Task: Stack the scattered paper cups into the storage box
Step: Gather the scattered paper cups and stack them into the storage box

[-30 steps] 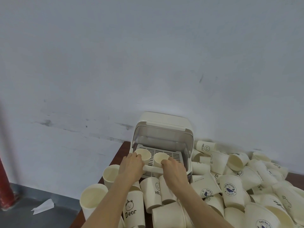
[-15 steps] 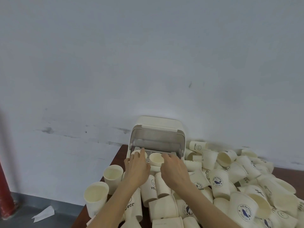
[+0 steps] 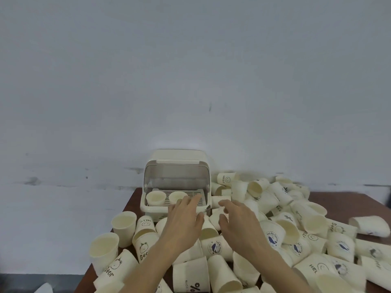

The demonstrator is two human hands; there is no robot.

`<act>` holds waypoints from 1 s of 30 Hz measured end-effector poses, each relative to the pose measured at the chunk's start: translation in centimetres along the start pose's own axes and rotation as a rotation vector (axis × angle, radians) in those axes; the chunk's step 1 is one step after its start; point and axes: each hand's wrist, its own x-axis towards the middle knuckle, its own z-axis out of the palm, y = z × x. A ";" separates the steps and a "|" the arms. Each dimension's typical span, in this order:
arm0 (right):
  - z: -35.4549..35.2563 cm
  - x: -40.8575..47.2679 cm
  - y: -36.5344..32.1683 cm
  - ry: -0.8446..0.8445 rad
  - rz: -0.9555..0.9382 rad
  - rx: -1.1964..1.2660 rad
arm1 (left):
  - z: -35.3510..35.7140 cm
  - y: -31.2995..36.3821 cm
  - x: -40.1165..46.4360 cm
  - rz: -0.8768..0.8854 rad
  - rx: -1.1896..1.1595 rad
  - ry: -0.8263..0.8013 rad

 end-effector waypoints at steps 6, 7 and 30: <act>-2.2 -2.2 2.7 0.005 0.040 -0.042 | 0.8 2.1 -0.5 0.024 -0.036 -0.075; -2.5 -2.5 3.1 0.004 0.055 -0.045 | 1.0 2.3 -0.6 0.029 -0.039 -0.088; -6.3 -5.3 9.7 0.024 0.221 -0.167 | 5.0 7.1 -2.3 0.177 -0.060 -0.264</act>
